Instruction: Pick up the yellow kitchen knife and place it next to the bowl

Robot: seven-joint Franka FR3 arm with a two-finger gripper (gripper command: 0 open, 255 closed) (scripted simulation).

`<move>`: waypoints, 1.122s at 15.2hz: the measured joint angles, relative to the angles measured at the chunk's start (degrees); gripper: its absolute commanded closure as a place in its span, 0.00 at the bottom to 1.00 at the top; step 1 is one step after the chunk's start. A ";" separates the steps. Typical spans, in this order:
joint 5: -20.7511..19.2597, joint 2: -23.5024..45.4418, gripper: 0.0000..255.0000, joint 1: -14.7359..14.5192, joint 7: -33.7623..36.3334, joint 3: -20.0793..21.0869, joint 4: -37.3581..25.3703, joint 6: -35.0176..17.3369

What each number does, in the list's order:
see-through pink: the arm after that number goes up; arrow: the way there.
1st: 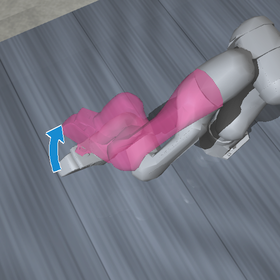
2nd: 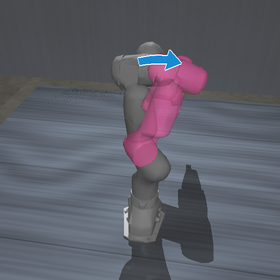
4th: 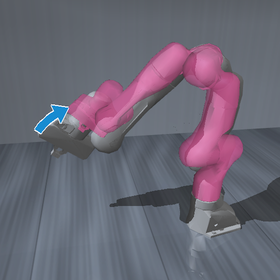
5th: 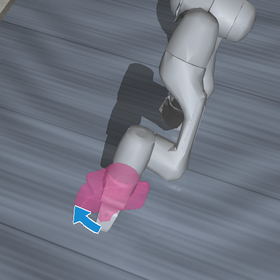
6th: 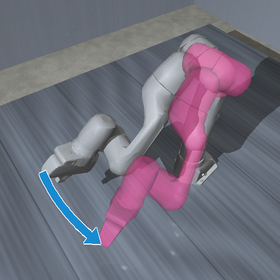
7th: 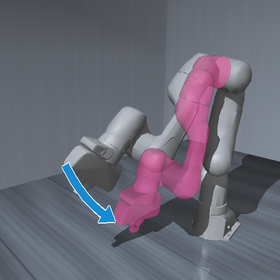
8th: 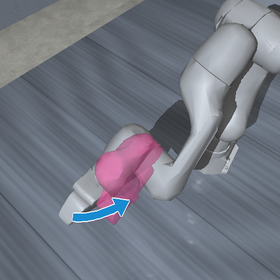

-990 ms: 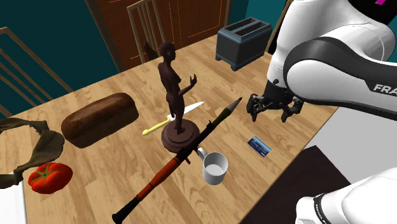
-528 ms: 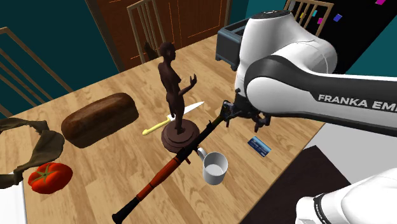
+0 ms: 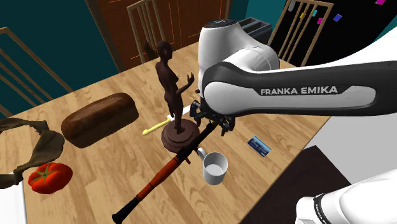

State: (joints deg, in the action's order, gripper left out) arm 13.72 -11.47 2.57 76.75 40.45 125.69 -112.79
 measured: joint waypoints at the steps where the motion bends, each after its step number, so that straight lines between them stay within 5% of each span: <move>1: -1.01 2.35 0.00 0.28 2.76 1.04 -0.98 -1.26; 6: -10.01 16.58 0.00 -0.68 18.59 4.45 -10.87 -4.79; 9: -15.28 22.00 0.00 -3.68 27.05 4.31 -17.87 -2.04; 14: -22.59 36.24 0.00 -10.61 38.16 0.76 -31.94 -12.48; 17: -25.69 41.31 0.00 -15.99 42.88 -3.20 -43.11 -4.27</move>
State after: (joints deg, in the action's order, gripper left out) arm -11.97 29.84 -13.42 119.63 37.24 82.58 -117.06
